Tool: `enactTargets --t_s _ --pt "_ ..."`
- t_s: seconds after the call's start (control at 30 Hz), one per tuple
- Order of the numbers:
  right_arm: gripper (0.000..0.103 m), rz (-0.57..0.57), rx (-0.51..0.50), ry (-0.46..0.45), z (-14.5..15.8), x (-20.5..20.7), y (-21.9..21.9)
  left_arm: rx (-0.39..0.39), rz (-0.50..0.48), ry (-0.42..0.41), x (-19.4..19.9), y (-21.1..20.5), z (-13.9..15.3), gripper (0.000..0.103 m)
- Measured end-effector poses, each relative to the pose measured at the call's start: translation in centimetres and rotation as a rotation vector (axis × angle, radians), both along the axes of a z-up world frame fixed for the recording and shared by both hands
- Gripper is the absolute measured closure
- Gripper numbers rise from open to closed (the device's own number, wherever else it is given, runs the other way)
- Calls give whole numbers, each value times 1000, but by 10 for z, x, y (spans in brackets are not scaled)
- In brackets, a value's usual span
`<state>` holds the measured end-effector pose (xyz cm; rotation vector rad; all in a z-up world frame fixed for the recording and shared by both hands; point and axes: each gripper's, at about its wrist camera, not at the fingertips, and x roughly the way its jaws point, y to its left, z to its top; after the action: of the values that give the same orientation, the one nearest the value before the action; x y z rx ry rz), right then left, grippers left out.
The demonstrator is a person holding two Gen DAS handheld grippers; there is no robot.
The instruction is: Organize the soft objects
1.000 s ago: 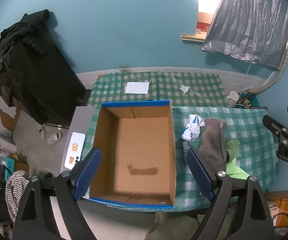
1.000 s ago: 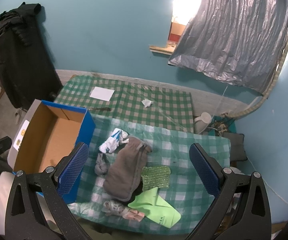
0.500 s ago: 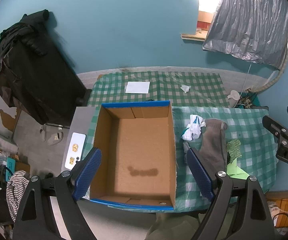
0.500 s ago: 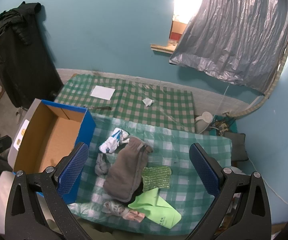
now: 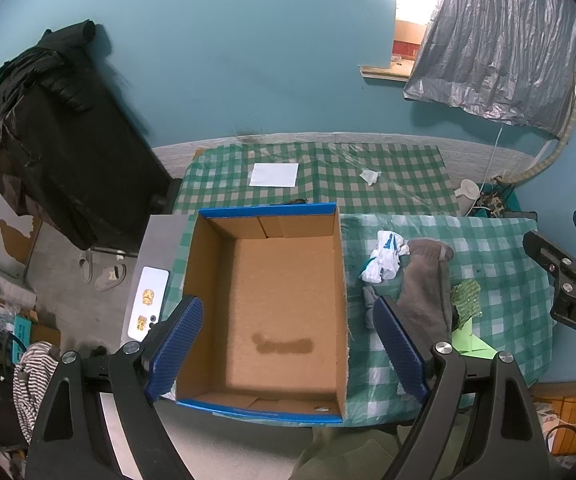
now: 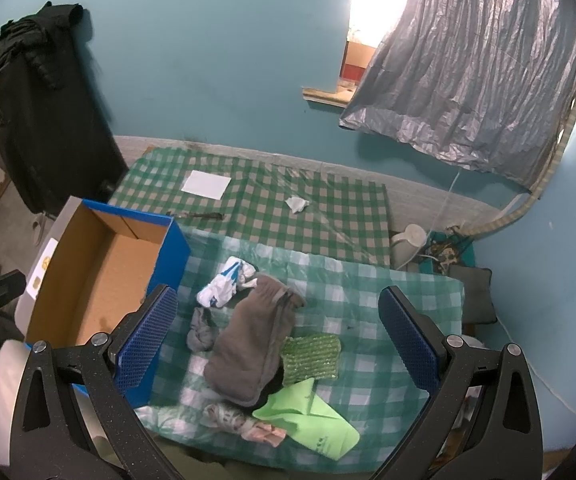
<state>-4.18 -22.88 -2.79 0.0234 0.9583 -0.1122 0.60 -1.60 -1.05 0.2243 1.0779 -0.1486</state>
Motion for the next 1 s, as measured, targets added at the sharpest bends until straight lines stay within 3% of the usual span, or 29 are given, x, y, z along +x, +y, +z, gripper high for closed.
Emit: enactTargets --t_s 1.0 --pt "3 6 9 26 -12 5 -2 6 -7 19 10 -23 -2 15"
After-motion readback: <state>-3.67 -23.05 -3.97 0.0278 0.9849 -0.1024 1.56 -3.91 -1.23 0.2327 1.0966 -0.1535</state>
